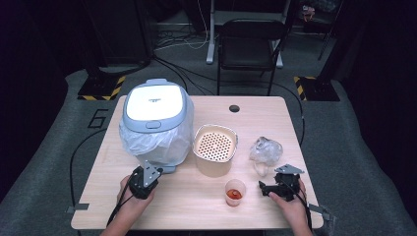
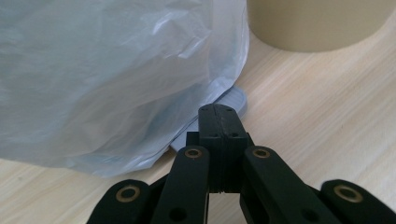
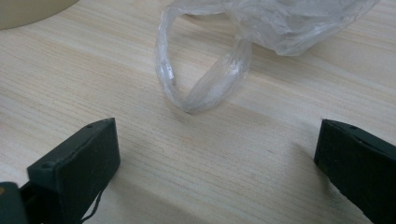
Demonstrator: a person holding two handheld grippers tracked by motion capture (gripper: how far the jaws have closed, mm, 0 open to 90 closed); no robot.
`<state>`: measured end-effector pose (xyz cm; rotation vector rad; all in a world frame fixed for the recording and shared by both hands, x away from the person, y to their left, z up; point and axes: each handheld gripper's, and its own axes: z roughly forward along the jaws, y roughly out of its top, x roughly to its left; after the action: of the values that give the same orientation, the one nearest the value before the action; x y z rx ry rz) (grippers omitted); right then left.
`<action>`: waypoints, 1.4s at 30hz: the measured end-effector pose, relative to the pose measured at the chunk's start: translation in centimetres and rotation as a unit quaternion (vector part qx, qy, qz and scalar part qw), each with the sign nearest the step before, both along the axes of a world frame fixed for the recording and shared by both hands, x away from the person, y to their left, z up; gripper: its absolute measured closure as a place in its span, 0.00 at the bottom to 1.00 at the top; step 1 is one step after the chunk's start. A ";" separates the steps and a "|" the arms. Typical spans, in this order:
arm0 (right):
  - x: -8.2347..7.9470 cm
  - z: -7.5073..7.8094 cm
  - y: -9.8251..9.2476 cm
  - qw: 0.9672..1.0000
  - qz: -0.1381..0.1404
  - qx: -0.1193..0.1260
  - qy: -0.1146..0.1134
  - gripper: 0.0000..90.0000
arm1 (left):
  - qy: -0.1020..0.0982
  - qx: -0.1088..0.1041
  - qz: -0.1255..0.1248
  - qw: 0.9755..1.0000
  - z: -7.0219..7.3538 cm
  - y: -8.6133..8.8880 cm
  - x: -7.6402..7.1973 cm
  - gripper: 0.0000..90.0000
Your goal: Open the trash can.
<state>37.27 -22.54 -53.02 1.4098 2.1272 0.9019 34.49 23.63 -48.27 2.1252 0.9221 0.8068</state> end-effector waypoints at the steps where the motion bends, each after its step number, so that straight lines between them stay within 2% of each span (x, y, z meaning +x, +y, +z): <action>1: 0.0 0.0 0.0 1.000 0.000 0.000 0.000 0.00 | 0.000 0.000 0.000 1.000 0.0 0.0 0.0 1.00; 2: 0.0 0.0 0.0 1.000 0.000 0.000 0.000 0.00 | -0.002 -0.003 0.009 1.000 -0.2 -0.3 0.2 1.00; 6: 0.0 0.0 0.0 1.000 0.000 0.000 0.000 0.00 | -0.010 -0.019 0.016 1.000 -1.2 -0.9 0.9 1.00; 11: 0.0 0.0 0.0 1.000 0.000 0.000 0.000 0.00 | -0.011 -0.018 0.017 1.000 -1.9 -1.1 1.1 1.00; 12: 0.0 0.0 0.0 1.000 0.000 0.000 0.000 0.00 | -0.019 -0.015 0.024 0.999 -2.3 -1.2 1.2 1.00; 15: 0.0 0.0 0.0 1.000 0.000 0.000 0.000 0.00 | -0.028 -0.015 0.028 0.999 -2.6 -1.2 1.2 1.00; 19: 0.0 0.0 0.0 1.000 0.000 0.000 0.000 0.00 | -0.023 -0.027 0.035 0.999 -3.0 -0.9 1.5 1.00; 23: 0.0 0.0 0.0 1.000 0.000 0.000 0.000 0.00 | -0.027 -0.029 0.042 0.998 -3.1 -0.9 1.6 1.00; 24: 0.0 0.0 0.0 1.000 0.000 0.000 0.000 0.00 | -0.021 -0.030 0.042 0.998 -3.1 -0.9 1.6 1.00; 25: 0.0 0.0 0.0 1.000 0.000 -0.001 0.002 0.00 | -0.026 -0.035 0.046 0.998 -3.2 -0.9 1.7 1.00; 28: 0.0 0.0 0.0 1.000 0.000 -0.001 0.001 0.00 | -0.019 -0.035 0.044 0.998 -3.2 -0.7 1.8 1.00; 30: 0.0 0.0 0.0 1.000 0.000 0.000 0.000 0.00 | -0.016 -0.044 0.047 0.998 -3.3 -0.7 1.9 1.00; 33: 0.0 0.0 0.0 1.000 0.000 0.000 0.001 0.00 | -0.019 -0.048 0.050 0.997 -3.5 -0.7 1.8 1.00; 36: 0.0 0.0 0.0 1.000 0.001 -0.001 0.002 0.00 | -0.035 -0.045 0.050 0.997 -4.0 -0.9 1.5 1.00; 42: 0.0 0.0 0.0 1.000 0.001 -0.002 0.001 0.00 | -0.028 -0.061 0.052 0.996 -4.1 -0.6 1.6 1.00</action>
<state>37.27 -22.55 -53.02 1.4077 2.1311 0.8979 36.08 22.99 -52.35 1.9526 1.0328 0.8359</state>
